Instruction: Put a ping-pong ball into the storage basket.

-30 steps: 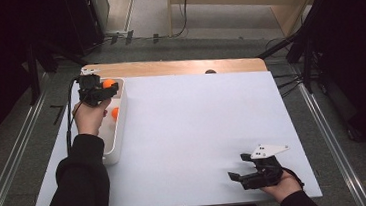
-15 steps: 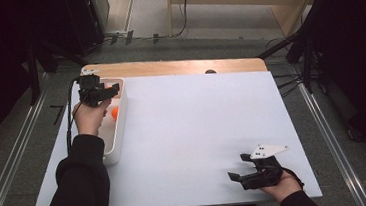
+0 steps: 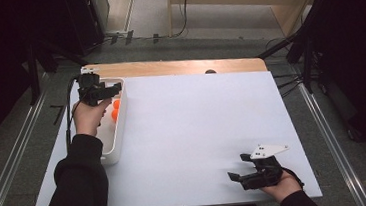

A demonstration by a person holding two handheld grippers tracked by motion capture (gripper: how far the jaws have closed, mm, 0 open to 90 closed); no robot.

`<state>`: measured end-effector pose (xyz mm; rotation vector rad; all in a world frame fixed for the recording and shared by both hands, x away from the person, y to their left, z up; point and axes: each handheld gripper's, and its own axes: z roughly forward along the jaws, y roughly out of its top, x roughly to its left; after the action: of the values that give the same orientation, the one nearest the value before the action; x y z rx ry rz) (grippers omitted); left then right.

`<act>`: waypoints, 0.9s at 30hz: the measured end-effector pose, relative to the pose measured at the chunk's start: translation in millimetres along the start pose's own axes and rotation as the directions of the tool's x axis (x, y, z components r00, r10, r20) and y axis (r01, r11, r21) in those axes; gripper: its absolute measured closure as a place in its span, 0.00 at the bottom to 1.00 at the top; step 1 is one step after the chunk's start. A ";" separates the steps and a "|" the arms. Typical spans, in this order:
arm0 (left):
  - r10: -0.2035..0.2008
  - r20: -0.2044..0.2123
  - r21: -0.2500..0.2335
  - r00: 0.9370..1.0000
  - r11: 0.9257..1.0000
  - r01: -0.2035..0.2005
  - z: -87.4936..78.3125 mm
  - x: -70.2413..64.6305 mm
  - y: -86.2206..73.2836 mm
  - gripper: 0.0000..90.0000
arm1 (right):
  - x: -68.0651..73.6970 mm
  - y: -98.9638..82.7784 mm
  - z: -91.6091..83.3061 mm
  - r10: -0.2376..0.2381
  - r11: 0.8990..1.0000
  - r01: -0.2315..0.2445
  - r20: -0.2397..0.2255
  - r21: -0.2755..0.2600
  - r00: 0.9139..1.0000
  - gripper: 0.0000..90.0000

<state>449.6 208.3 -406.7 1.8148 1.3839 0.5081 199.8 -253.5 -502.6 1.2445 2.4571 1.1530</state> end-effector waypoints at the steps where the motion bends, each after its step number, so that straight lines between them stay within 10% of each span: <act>1: -0.001 0.005 -0.002 1.000 1.000 0.001 -0.8 -0.8 0.3 0.38 | 0.2 0.1 0.2 0.003 1.000 -0.003 0.002 0.000 1.000 0.17; 7: -0.016 0.099 -0.006 0.995 1.000 0.016 -4.9 -5.7 2.7 0.38 | 0.3 0.6 0.8 0.002 1.000 -0.002 0.000 0.002 1.000 0.17; 27: 0.068 0.217 0.016 0.974 0.997 -0.073 -15.7 -38.9 5.6 0.38 | 0.4 4.7 5.0 -0.016 1.000 0.016 -0.006 0.008 1.000 0.17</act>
<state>429.3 176.7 -387.2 1.8826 1.1860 0.3202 204.8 -248.7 -502.7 1.2223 2.4744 1.1457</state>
